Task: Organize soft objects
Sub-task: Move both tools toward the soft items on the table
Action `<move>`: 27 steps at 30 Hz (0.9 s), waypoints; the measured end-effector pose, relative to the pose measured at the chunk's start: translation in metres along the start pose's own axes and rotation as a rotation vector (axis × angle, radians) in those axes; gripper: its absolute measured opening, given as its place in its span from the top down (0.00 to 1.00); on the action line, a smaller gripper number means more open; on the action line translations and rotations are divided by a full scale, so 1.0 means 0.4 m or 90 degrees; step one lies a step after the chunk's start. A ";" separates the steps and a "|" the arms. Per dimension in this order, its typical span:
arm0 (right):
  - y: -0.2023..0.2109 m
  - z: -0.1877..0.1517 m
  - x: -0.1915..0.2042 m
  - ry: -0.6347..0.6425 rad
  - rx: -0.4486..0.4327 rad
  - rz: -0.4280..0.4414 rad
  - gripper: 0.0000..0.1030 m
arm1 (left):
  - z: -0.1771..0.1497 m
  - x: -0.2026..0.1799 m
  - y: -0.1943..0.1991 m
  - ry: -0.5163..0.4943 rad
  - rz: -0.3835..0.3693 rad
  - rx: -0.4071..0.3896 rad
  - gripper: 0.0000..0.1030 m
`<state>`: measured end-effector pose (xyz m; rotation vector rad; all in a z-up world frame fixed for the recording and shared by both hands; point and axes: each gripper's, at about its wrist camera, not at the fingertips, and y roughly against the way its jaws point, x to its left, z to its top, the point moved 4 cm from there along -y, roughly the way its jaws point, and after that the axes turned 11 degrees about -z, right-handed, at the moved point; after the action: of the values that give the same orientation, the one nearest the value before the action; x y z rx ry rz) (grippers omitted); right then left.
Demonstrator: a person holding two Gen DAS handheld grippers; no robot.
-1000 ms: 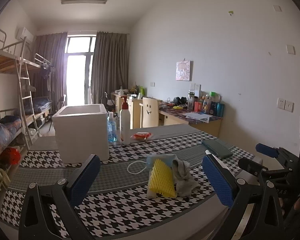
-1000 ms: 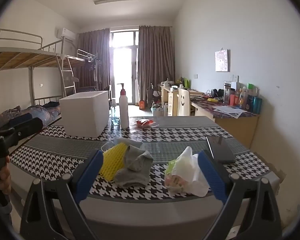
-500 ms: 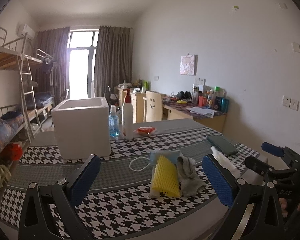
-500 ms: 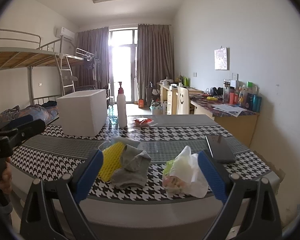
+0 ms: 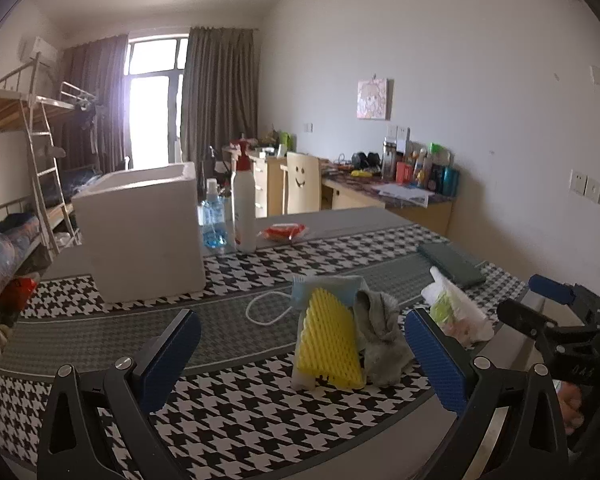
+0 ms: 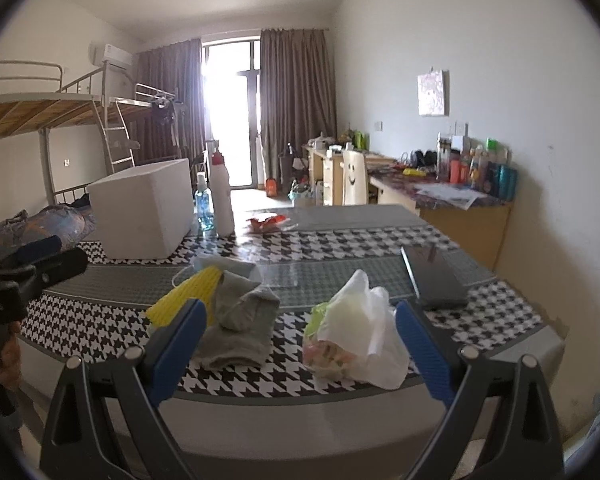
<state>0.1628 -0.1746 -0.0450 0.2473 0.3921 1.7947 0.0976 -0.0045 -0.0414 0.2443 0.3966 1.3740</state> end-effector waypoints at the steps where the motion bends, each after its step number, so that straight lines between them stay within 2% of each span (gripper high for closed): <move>1: -0.005 -0.003 -0.004 -0.004 0.007 0.001 0.05 | -0.002 -0.003 -0.008 -0.003 -0.004 0.003 0.01; 9: -0.038 -0.014 -0.023 -0.005 0.028 -0.020 0.05 | -0.011 -0.012 -0.062 -0.003 -0.006 0.031 0.01; 16: -0.076 -0.030 -0.044 -0.012 0.051 -0.034 0.05 | -0.026 -0.008 -0.114 -0.021 0.011 0.068 0.01; 21: -0.095 -0.037 -0.052 -0.013 0.064 -0.043 0.05 | -0.041 -0.011 -0.143 -0.020 0.000 0.095 0.01; 27: -0.125 -0.053 -0.079 -0.026 0.080 -0.056 0.05 | -0.053 0.007 -0.177 -0.009 0.000 0.115 0.06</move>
<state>0.2076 -0.1971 -0.0828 0.3487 0.4808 1.6785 0.1532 -0.0161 -0.0890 0.4029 0.5094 1.3361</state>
